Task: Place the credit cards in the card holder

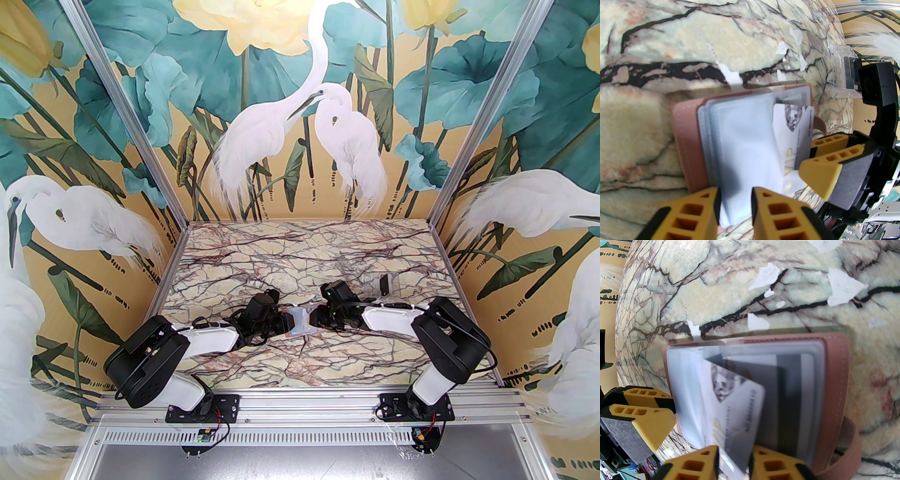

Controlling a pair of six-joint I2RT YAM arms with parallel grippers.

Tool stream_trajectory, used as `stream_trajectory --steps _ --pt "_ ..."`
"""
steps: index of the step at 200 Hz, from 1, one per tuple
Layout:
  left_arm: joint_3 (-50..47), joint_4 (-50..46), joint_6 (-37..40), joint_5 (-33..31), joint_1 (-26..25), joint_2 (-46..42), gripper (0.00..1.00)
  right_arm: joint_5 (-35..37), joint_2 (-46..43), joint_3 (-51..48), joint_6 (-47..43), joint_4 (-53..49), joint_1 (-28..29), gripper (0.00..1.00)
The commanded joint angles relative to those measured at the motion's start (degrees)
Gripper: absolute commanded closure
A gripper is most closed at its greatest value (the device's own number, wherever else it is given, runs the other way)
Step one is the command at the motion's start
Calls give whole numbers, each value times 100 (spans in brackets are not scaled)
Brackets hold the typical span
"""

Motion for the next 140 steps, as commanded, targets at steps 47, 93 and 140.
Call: stream_trajectory --steps 47,93,140 --pt "-131 -87 -1 -165 41 108 69 318 -214 132 -219 -579 37 52" --pt "-130 -83 2 -164 36 108 69 566 -326 262 -368 -958 45 45" --pt "-130 -78 -2 -165 38 137 69 676 -434 534 -498 -1218 38 45"
